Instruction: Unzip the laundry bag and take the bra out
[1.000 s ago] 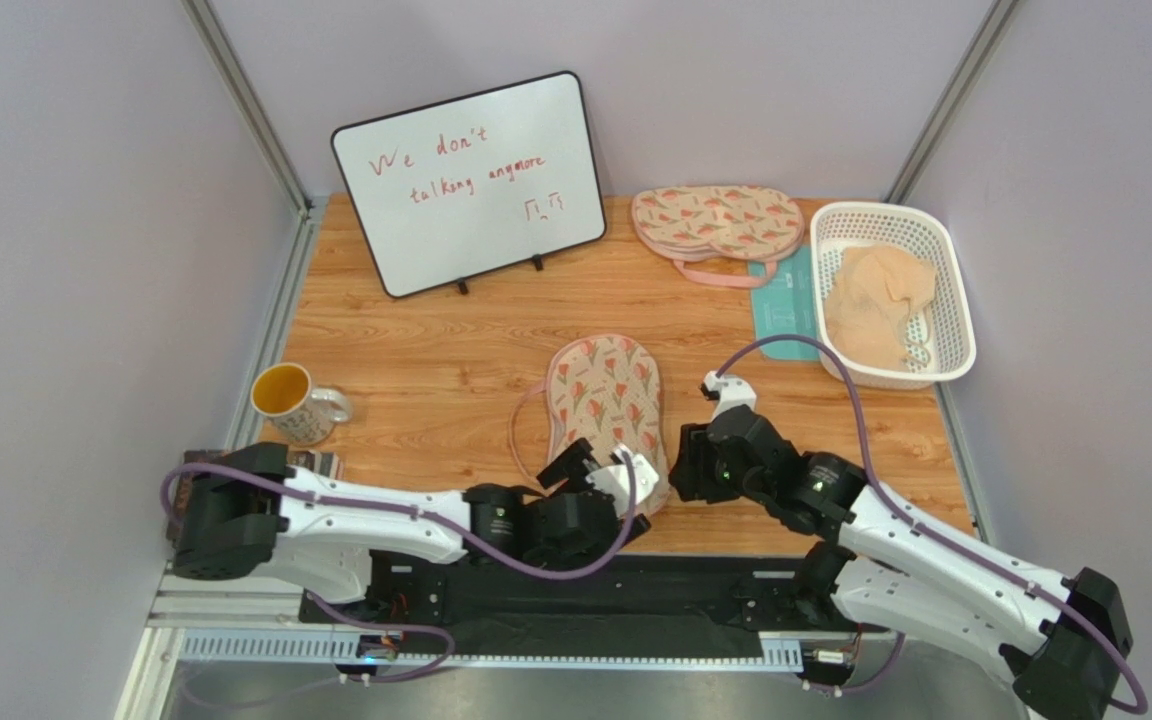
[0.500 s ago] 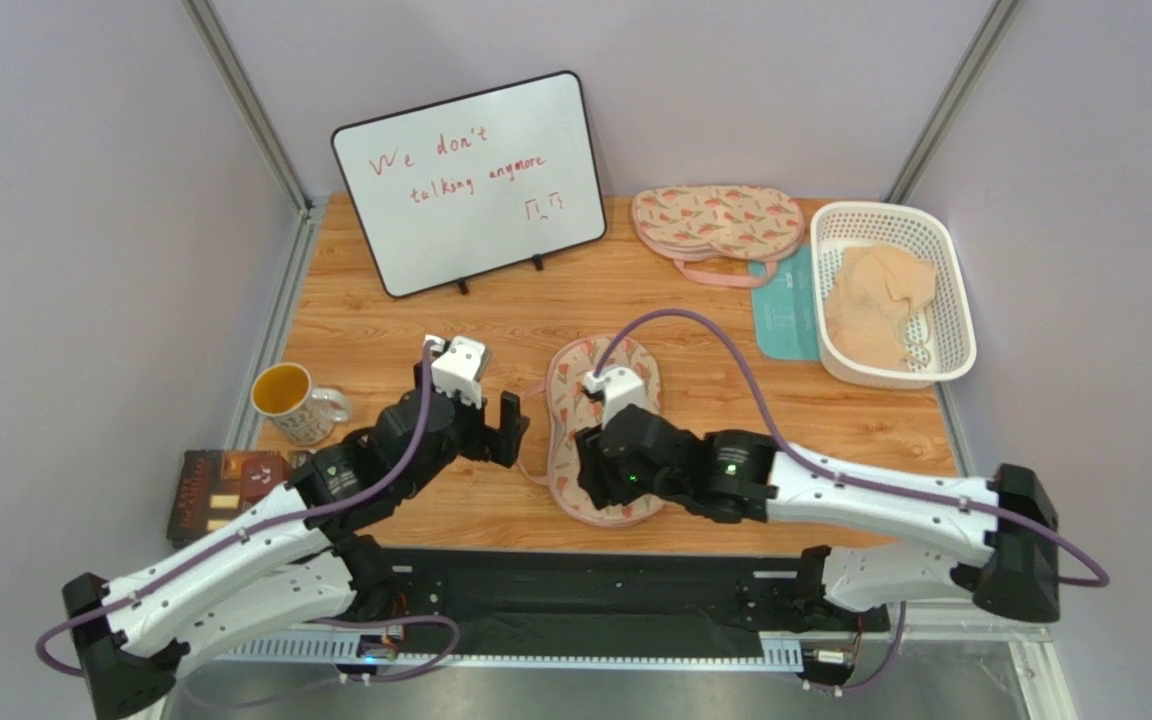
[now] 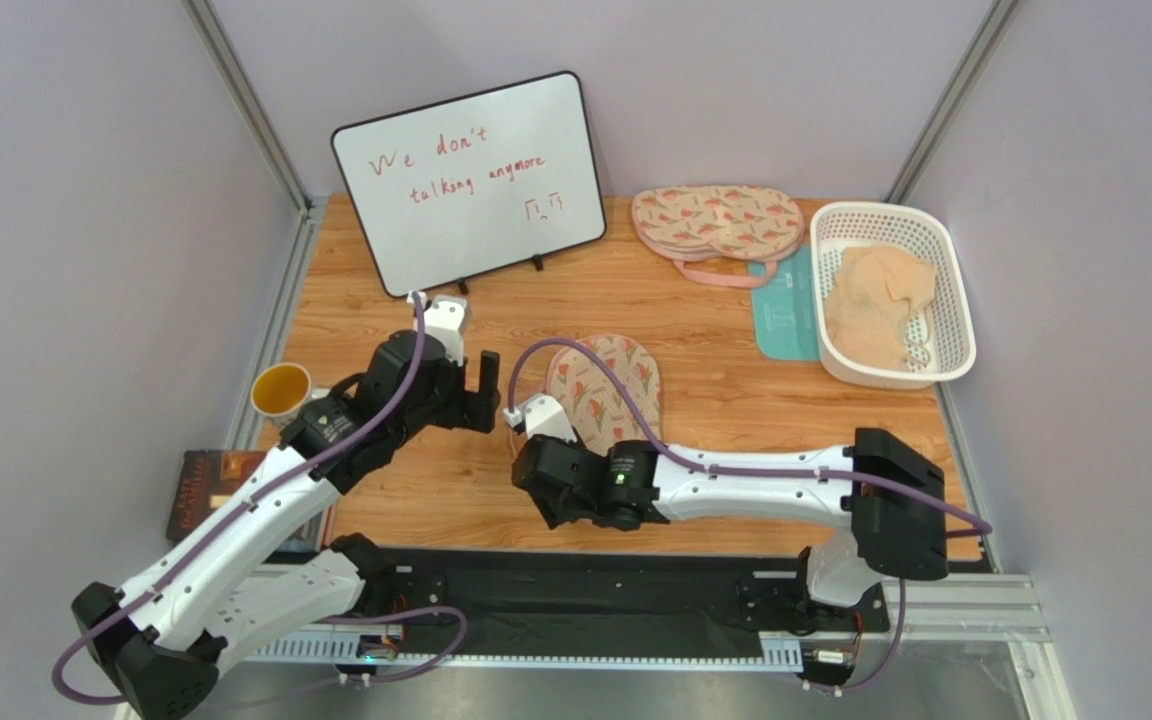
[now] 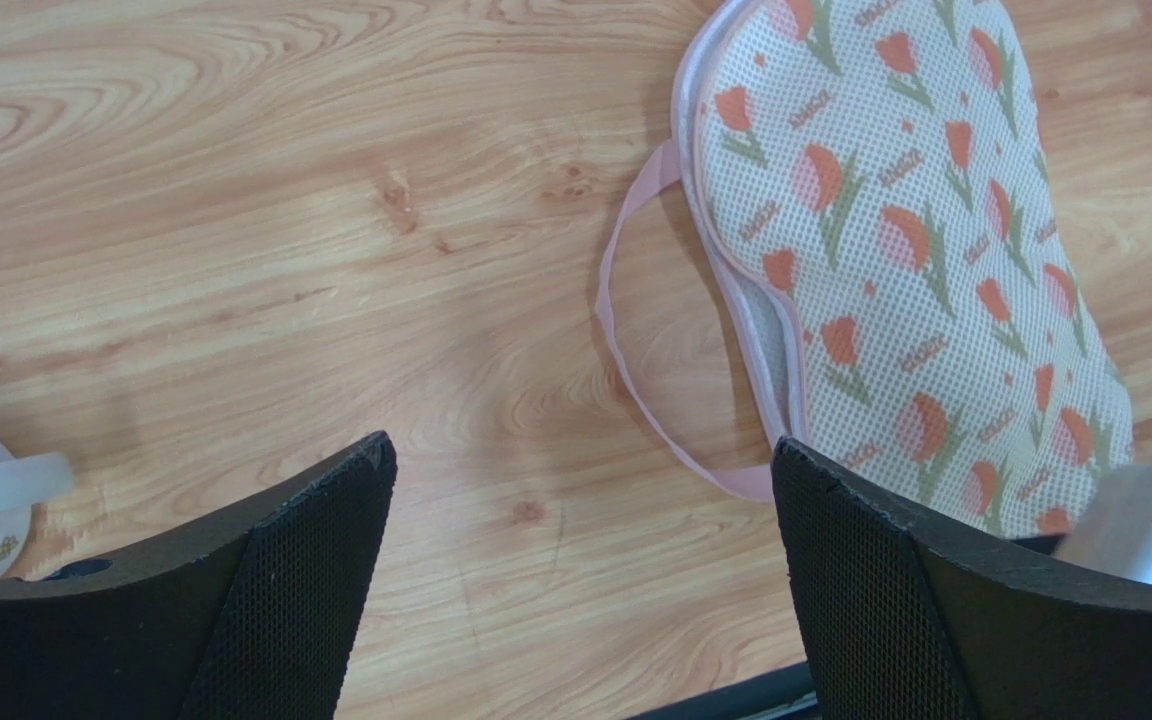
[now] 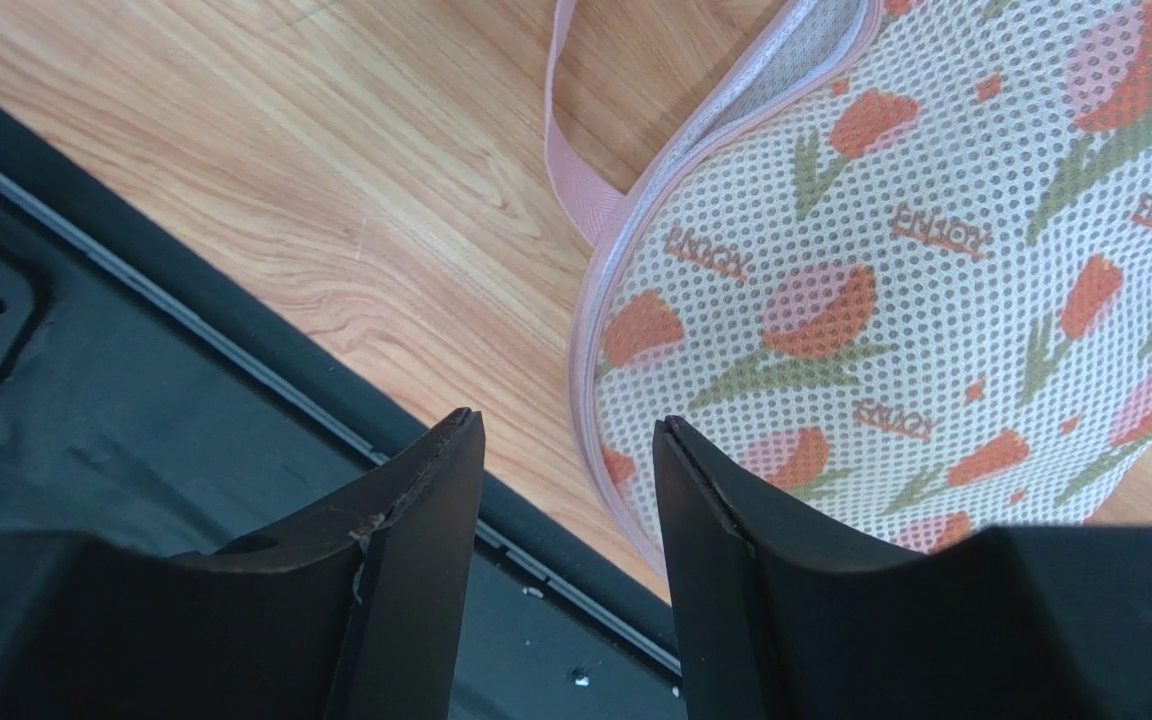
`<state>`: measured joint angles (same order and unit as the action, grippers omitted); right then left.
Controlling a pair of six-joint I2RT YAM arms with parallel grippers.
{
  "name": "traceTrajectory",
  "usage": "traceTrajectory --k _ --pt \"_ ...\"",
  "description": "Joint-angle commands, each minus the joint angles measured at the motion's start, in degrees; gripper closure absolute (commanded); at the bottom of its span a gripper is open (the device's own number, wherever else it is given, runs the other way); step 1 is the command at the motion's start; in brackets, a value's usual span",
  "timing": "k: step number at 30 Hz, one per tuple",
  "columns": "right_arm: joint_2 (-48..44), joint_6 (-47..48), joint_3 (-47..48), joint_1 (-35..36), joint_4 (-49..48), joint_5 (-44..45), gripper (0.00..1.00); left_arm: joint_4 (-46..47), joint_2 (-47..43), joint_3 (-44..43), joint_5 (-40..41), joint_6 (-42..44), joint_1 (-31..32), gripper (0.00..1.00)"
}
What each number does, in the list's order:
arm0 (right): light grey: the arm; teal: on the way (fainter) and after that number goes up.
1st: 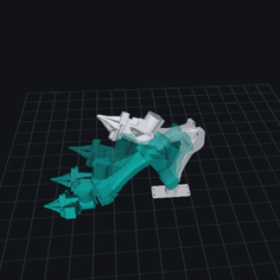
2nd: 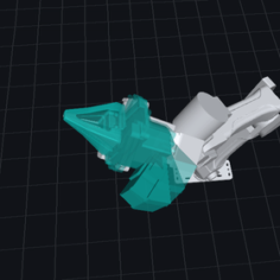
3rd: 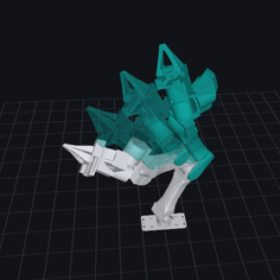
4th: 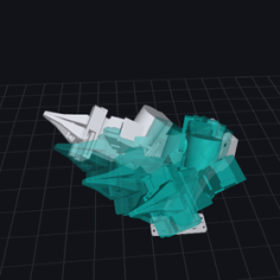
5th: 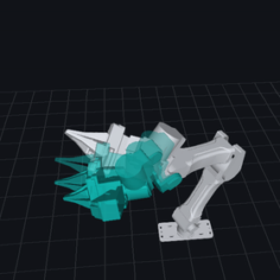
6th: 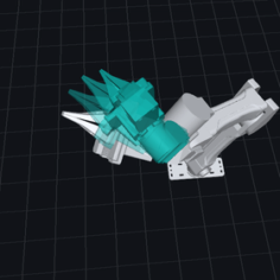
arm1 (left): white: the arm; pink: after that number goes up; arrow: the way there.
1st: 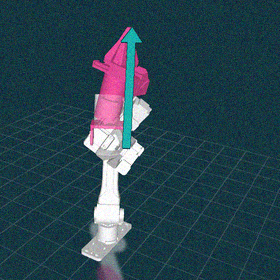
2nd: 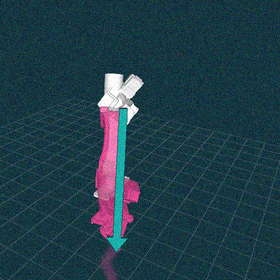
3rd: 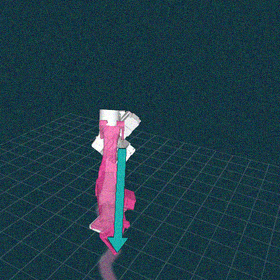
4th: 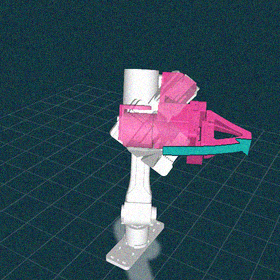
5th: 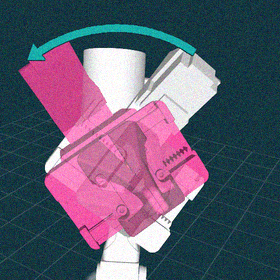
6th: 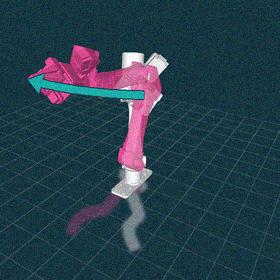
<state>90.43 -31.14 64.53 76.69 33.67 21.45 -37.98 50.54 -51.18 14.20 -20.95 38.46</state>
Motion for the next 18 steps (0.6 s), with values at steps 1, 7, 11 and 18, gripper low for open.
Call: traceTrajectory --k 1,7,11,18 --pt "1.94 0.37 2.26 0.04 0.61 3.07 0.50 -1.84 -2.81 0.02 -1.72 3.82 -0.66 0.00" --pt "5.45 0.29 3.14 0.04 0.87 3.24 0.51 -1.75 -8.52 1.78 2.15 3.20 -1.02 0.00" --pt "7.91 0.46 4.20 0.04 1.48 3.60 0.60 -1.75 -10.11 2.22 3.73 3.11 -1.19 0.00" --pt "11.52 -0.24 6.57 0.04 4.21 5.09 0.81 -2.01 -9.85 2.14 3.56 3.20 -1.28 0.00"
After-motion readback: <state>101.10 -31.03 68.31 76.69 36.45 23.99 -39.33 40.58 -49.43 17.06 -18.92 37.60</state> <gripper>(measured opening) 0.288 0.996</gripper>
